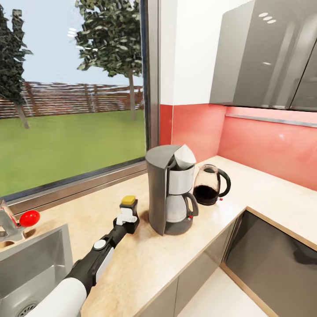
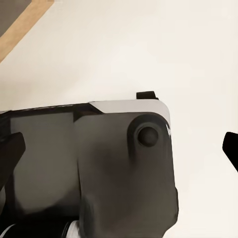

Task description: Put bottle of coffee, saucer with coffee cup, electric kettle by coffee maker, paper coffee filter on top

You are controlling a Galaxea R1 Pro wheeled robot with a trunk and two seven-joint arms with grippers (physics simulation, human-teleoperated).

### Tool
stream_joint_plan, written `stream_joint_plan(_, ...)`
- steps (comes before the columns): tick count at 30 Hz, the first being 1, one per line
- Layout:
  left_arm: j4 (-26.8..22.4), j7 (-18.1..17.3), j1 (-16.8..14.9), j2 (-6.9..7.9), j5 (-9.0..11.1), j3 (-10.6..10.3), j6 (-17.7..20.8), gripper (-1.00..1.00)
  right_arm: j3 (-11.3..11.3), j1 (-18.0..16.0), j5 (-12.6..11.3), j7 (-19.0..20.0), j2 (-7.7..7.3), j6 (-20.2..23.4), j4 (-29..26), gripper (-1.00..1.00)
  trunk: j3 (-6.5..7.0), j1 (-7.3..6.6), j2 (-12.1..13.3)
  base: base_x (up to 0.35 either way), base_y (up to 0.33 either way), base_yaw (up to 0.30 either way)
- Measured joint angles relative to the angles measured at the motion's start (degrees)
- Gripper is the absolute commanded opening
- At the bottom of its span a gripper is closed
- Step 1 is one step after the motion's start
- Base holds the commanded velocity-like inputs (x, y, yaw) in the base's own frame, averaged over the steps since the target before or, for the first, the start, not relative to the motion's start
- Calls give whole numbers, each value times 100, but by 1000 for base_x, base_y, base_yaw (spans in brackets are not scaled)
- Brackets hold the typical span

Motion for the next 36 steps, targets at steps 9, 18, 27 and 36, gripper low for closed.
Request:
stream_joint_plan(9,18,-2,16,0,2,1,-4,-100,0,1,1,3,0,2,1,100,0,1,0,30,-8,0)
stream_joint_plan(18,35,-8,17,-2,-1,-9,-163,-100,0,3,0,2,0,1,1,100,0,1,0,0,0,0)
stream_joint_plan(27,220,-29,14,-84,22,-9,-182,-100,0,0,3,1,0,0,1,100,1,1,-1,0,0,0)
stream_joint_plan(36,224,-33,14,-96,27,-2,-185,-100,0,2,1,-1,0,-1,1,100,1,1,-1,0,0,0)
